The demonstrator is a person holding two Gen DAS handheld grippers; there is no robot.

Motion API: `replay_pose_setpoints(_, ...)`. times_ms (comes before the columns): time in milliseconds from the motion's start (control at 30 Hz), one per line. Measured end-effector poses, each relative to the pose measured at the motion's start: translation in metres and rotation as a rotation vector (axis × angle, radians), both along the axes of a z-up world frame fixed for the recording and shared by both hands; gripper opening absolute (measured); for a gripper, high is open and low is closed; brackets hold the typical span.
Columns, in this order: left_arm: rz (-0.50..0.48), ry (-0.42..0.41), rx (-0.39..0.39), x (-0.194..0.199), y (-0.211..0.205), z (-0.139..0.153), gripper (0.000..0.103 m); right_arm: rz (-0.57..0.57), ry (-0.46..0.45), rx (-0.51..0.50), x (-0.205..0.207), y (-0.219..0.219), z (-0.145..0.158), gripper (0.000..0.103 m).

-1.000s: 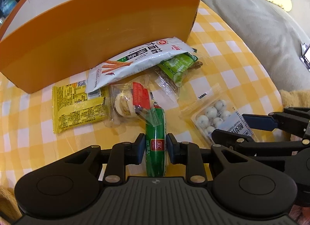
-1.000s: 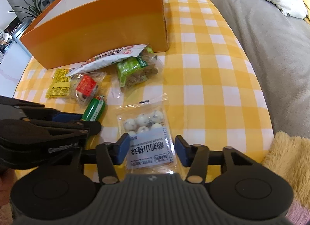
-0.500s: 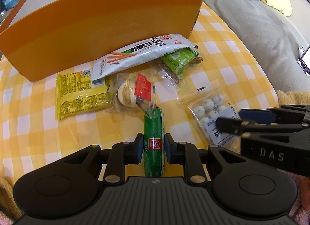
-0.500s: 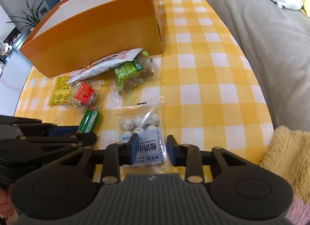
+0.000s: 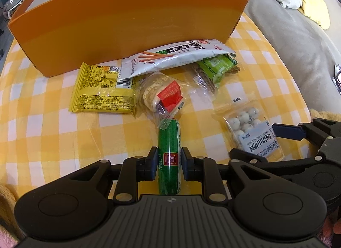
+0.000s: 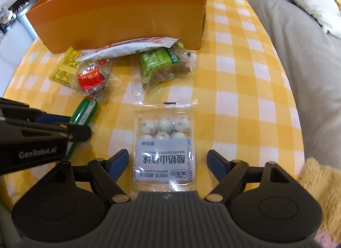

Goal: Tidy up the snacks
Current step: 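Carry the green sausage with the left tool while the right tool carries the ball pack into the box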

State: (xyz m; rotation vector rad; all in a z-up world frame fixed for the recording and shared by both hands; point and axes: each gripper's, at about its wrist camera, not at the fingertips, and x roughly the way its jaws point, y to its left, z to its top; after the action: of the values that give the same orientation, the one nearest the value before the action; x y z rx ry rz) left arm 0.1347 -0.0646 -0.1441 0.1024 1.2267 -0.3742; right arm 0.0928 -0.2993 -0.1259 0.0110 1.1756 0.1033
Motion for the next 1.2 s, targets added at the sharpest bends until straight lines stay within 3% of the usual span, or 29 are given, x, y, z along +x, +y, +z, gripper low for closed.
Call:
replay_pose_setpoints(133, 0.004, -0.002, 0.0, -0.001, 0.0, 0.0, 0.024, 0.013, -0.014, -0.043, -0.005, 0.006, 0.004, 0.058)
replay_pose_setpoints(633, 0.024, -0.049, -0.102, -0.018, 0.011, 0.039, 0.024, -0.045, -0.028, 0.051, -0.014, -0.006, 0.025, 0.056)
replay_pose_setpoints(933, 0.067, -0.154, -0.159, -0.018, 0.026, 0.078, 0.024, -0.072, -0.128, 0.105, -0.025, -0.008, 0.066, 0.056)
replay_pose_setpoints(1200, 0.057, -0.278, -0.144, -0.006, 0.033, 0.118, 0.024, -0.07, -0.235, 0.14, -0.016, -0.012, 0.11, 0.056)
